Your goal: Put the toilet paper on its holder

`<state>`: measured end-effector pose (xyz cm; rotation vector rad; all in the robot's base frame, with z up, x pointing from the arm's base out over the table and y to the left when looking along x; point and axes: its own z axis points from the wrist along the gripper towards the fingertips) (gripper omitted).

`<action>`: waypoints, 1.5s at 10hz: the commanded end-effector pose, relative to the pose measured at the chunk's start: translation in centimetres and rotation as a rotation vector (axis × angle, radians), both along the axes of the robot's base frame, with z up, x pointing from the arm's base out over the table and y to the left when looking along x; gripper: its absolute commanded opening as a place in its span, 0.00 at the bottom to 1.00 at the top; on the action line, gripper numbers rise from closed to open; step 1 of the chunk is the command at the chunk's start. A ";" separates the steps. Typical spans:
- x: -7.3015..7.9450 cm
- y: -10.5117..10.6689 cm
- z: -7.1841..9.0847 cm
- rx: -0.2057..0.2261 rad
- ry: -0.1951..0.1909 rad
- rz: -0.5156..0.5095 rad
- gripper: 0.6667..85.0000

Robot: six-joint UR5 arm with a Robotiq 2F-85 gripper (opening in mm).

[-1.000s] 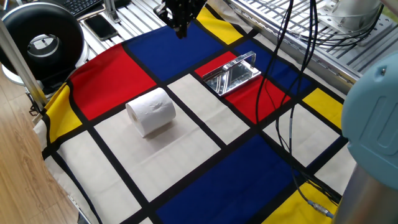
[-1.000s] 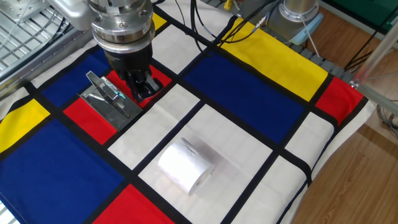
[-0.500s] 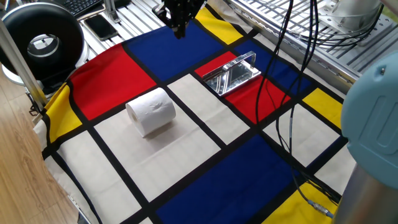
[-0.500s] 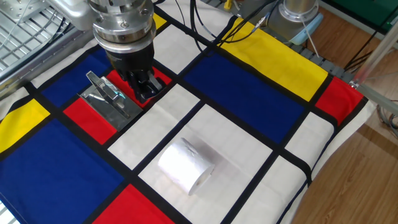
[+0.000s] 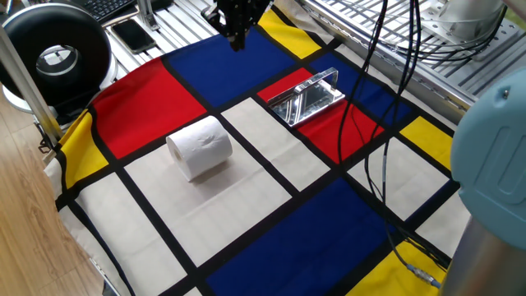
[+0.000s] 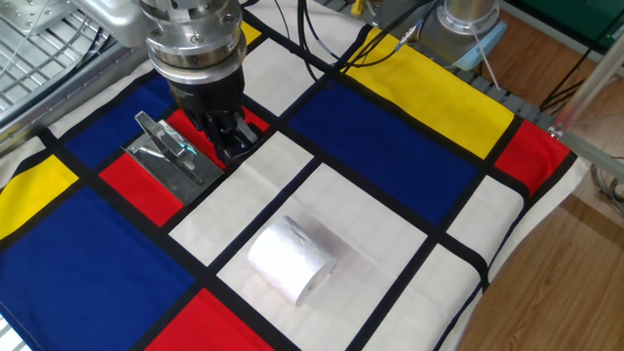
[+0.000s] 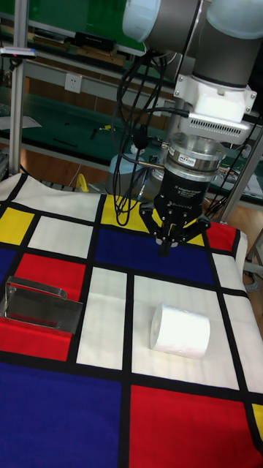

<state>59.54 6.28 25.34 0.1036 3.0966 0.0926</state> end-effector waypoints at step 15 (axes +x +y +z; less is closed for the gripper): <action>2.3 0.5 -6.7 -0.034 -0.032 0.107 0.13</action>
